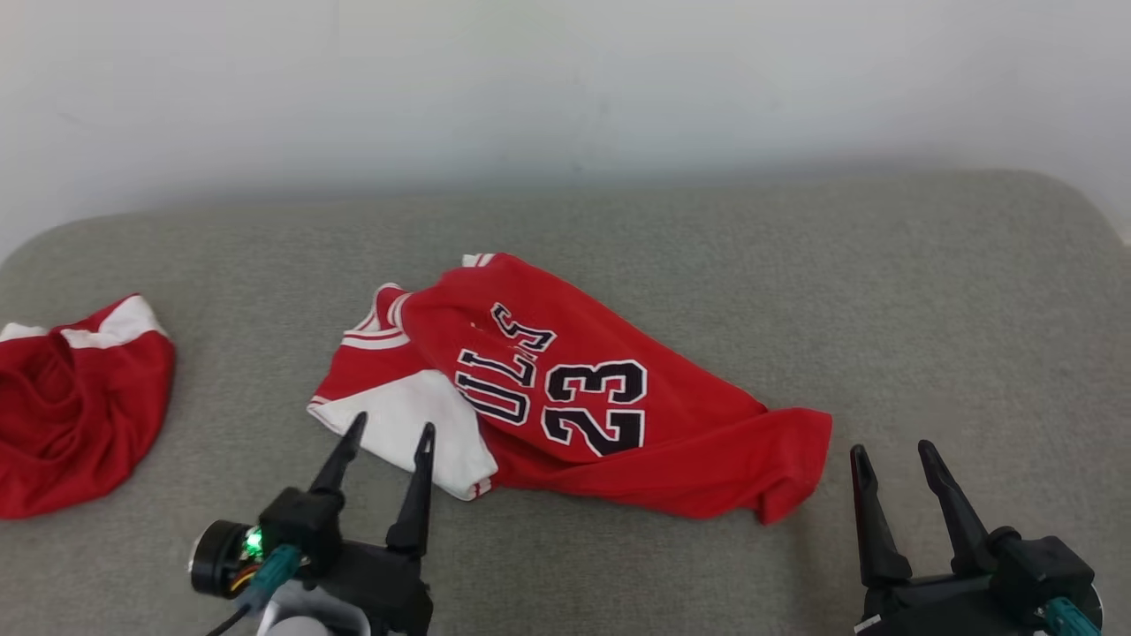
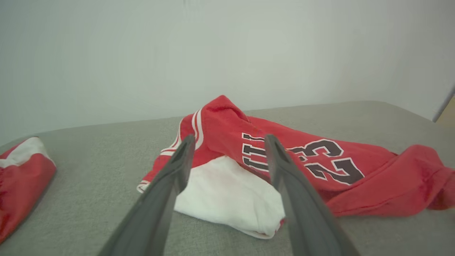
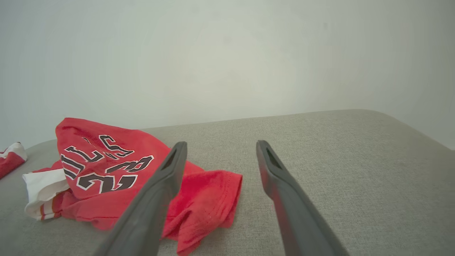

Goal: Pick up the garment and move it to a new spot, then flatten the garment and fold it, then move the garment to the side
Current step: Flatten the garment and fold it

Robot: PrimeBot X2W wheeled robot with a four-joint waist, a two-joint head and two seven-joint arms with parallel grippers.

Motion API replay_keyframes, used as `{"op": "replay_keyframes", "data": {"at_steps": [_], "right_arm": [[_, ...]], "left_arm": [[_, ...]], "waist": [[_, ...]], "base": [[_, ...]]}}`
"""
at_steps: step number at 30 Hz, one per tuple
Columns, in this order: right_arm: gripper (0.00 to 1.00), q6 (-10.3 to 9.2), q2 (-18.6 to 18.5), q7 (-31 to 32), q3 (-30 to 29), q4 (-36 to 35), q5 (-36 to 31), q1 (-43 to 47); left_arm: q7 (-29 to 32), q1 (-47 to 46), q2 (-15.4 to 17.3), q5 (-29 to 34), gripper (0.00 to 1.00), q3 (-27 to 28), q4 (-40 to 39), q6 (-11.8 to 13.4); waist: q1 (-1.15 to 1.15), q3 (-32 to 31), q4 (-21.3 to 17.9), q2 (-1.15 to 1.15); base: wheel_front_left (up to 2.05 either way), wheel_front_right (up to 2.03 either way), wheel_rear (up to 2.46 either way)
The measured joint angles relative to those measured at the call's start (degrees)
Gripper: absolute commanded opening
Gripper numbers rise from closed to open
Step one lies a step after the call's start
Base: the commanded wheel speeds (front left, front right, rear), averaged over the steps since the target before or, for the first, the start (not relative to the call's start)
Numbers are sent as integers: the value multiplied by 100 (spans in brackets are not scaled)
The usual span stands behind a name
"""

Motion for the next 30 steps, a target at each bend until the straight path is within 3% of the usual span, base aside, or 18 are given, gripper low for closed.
{"op": "replay_keyframes", "data": {"at_steps": [9,15,16,17,18,23,30], "right_arm": [[100,-1,99,0,-152,20,-19,-103],[100,0,153,1,-171,5,-27,-123],[100,0,163,1,-175,-1,-36,-124],[100,0,170,1,-183,-12,-44,-125],[100,0,174,1,-194,-20,-45,-125],[100,-1,182,0,-298,-70,-87,-95],[100,-1,168,1,-281,-24,-102,26]], "left_arm": [[31,-658,244,-159,100,-799,1203,0],[30,-925,297,-245,100,-883,1811,0],[37,-945,300,-261,85,-881,1925,0],[38,-972,305,-261,15,-892,2016,0],[40,-1007,305,-264,0,-892,2074,0],[12,-1091,203,-380,0,-768,1952,15],[1,-643,65,-656,0,-294,988,113]], "waist": [[0,350,-451,0],[0,518,-640,0],[0,535,-658,0],[0,549,-670,0],[1,556,-677,0],[1,509,-607,0],[0,377,-368,0]], "base": [[0,0,0],[0,0,0],[0,0,0],[0,0,0],[0,0,0],[0,0,0],[0,0,0]]}}
